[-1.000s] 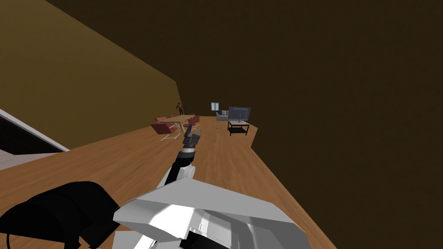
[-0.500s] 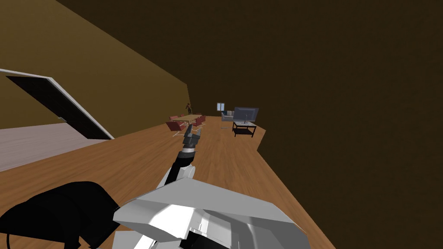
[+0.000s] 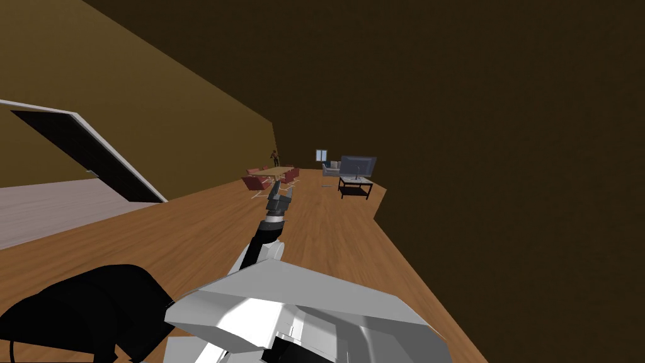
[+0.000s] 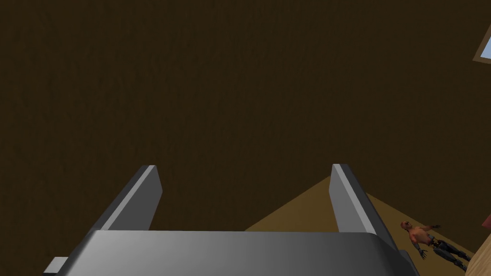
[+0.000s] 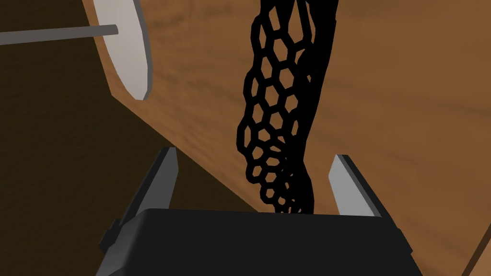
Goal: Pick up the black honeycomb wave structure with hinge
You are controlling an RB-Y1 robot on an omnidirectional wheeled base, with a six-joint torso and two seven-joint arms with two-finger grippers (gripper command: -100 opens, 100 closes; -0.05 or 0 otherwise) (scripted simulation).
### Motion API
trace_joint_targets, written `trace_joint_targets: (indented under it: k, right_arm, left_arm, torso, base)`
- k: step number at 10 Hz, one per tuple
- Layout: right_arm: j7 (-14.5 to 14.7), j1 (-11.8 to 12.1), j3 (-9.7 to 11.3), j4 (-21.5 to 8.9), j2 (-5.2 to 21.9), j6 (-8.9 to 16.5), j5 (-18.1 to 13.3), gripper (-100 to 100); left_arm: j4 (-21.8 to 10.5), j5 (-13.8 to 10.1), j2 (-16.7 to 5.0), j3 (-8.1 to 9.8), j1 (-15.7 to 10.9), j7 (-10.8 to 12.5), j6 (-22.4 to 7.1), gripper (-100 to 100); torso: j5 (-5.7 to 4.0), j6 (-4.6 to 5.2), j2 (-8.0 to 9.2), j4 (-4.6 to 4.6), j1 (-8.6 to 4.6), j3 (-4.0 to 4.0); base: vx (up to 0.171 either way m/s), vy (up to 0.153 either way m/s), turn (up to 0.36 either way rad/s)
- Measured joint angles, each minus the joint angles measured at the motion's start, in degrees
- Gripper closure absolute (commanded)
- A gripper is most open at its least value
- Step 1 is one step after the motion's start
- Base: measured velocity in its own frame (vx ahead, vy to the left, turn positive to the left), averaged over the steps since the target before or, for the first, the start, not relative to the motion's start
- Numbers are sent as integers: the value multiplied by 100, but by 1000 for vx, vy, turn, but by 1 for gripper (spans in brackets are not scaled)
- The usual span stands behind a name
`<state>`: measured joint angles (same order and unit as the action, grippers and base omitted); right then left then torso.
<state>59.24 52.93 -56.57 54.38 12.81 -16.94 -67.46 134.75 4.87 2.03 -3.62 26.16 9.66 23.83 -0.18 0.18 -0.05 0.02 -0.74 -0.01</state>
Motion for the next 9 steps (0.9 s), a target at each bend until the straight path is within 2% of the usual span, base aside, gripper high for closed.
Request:
trace_joint_targets:
  k: [1,5,6,7,8,9]
  right_arm:
    - [39,-14,-14,-15,2,-2,6,100]
    - [37,-12,-10,-15,1,-3,4,100]
    - [37,-12,-9,-15,1,-4,4,0]
    - [37,-12,-9,-16,1,-4,4,100]
    - [56,58,-62,-82,40,-106,24,100]
    - [62,71,-72,-96,42,-135,27,0]
  left_arm:
    - [0,0,0,0,1,0,0,0]
    - [0,0,0,0,1,0,0,0]
    - [0,0,0,0,1,0,0,0]
    - [0,0,0,0,1,0,0,0]
    - [0,0,0,0,1,0,0,0]
    - [0,0,0,0,1,0,0,0]
  torso:
    - [2,1,-12,-2,9,-6]
    - [7,1,-26,-5,21,-15]
    - [8,1,-27,-6,22,-15]
    - [8,1,-27,-6,23,-15]
    - [12,6,-40,-10,39,-23]
    - [13,1,-39,-9,37,-23]
  base:
    - [0,0,0]
    - [0,0,0]
    - [0,0,0]
    - [54,39,2]
    - [32,24,-15]
    - [0,0,0]
